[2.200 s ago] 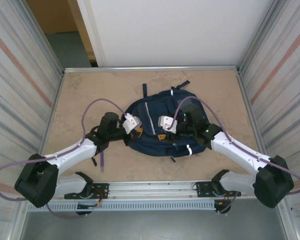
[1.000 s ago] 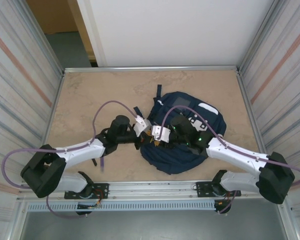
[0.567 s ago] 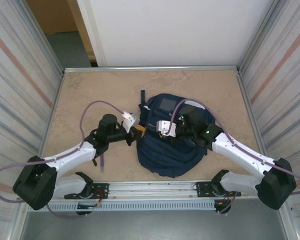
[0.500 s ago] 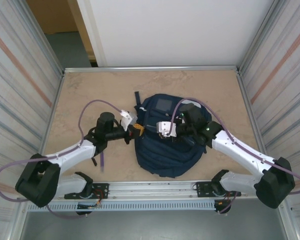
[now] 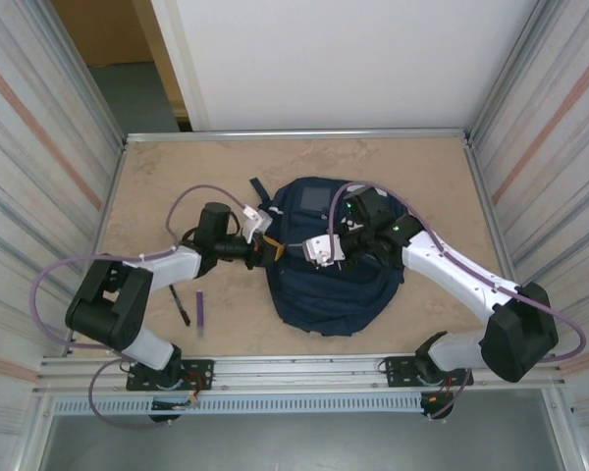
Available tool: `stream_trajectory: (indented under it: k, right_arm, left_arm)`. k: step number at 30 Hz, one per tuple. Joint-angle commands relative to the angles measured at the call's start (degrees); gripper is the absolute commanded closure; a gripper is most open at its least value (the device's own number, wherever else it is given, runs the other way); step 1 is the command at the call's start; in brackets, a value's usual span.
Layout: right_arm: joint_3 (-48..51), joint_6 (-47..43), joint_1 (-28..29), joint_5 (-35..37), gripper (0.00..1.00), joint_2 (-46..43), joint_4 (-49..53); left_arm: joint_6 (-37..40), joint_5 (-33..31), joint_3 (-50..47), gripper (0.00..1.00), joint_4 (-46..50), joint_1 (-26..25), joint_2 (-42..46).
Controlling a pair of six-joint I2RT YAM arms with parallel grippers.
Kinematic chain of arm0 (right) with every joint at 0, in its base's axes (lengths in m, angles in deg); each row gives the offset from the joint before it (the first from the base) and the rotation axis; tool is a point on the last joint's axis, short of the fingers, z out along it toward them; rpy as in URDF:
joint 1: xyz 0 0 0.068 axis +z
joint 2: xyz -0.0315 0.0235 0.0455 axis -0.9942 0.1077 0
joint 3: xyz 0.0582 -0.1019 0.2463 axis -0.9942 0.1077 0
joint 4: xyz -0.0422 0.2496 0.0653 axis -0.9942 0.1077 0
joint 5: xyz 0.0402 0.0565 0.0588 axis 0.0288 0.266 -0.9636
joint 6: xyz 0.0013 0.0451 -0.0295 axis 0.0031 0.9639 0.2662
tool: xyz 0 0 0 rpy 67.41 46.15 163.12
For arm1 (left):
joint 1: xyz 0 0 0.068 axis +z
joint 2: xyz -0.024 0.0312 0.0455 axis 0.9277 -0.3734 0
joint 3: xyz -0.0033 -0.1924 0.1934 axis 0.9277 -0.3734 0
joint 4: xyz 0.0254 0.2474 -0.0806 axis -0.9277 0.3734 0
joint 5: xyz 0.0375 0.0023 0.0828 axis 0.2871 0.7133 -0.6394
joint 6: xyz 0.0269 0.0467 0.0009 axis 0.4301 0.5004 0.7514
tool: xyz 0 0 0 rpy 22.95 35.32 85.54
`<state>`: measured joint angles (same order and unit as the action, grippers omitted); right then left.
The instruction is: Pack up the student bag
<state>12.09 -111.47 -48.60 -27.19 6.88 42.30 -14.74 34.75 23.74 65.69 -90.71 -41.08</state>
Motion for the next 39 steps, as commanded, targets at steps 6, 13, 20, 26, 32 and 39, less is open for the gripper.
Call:
stream_trajectory:
  k: [6,13,20,26,32,39]
  right_arm:
    - [3.39,13.28,-1.34,-1.24,0.98,-1.77,-7.99]
    - [8.24,21.21,-1.37,-0.66,0.99,-4.85,-16.07]
    - [7.0,20.73,-0.66,-2.73,1.0,-5.3,-12.17]
    - [6.54,20.04,-0.43,-2.33,1.0,-5.32,-10.28]
    - [5.86,19.69,-0.16,-1.51,1.0,-5.57,-9.05]
    - [5.51,20.56,-0.08,-1.13,1.0,-5.65,-8.12]
  left_arm:
    - [-10.65,-22.37,2.62,0.61,16.81,4.17,13.52]
    - [-33.97,-26.87,6.78,0.46,48.63,5.33,21.17]
    - [-42.38,-39.01,-0.52,0.45,64.82,4.83,28.34]
    - [-45.14,-49.67,0.58,0.39,71.64,4.6,30.55]
    - [-43.14,-45.88,-6.21,0.42,59.31,9.44,26.08]
    - [-40.12,-41.94,-7.77,0.51,50.64,9.89,18.51]
